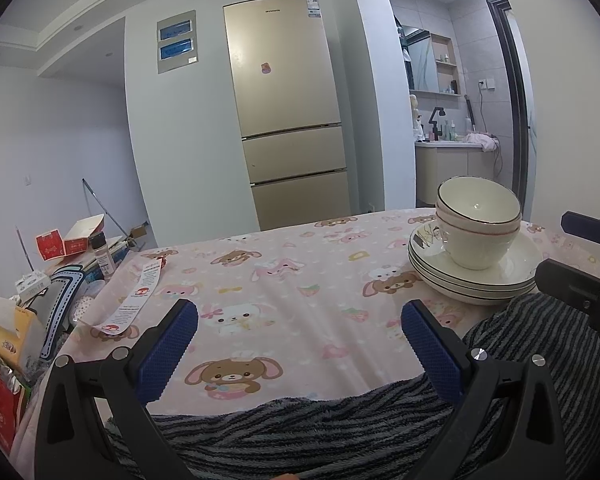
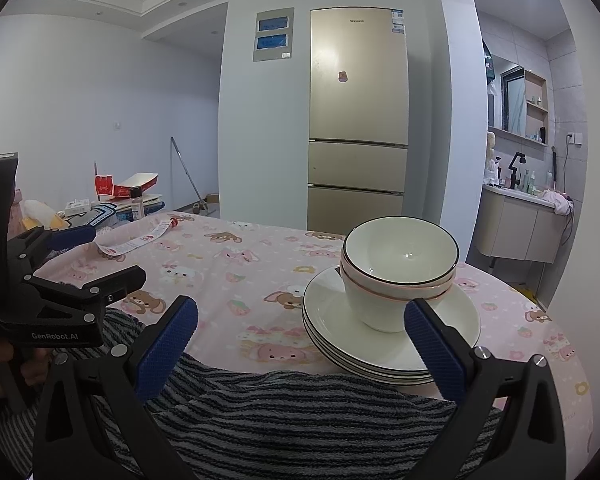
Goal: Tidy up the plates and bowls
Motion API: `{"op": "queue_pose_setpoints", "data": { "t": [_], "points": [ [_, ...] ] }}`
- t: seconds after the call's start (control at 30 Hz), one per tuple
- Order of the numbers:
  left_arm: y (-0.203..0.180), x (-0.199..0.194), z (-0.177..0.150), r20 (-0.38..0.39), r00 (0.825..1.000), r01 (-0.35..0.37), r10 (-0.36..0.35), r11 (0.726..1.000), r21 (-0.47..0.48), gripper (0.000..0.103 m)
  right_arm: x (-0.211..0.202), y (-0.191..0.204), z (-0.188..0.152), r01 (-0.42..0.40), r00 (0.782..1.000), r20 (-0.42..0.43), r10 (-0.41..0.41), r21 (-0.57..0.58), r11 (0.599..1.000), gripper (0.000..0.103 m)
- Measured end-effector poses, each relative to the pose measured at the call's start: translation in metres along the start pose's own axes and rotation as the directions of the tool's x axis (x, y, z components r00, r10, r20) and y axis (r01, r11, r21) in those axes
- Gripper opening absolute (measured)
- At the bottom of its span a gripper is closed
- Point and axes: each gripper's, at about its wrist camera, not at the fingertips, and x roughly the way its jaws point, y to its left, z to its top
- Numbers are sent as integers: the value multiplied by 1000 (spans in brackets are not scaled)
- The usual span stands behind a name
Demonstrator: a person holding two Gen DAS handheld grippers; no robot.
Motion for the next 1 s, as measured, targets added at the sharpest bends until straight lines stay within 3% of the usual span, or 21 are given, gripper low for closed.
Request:
{"op": "queue_pose_setpoints", "data": {
  "t": [1.0],
  "points": [
    [-1,-2,5,-9,1000,7,-7,1000,25,103,3,0,0,-3,1000,-16,3,2,1000,103]
  ]
}}
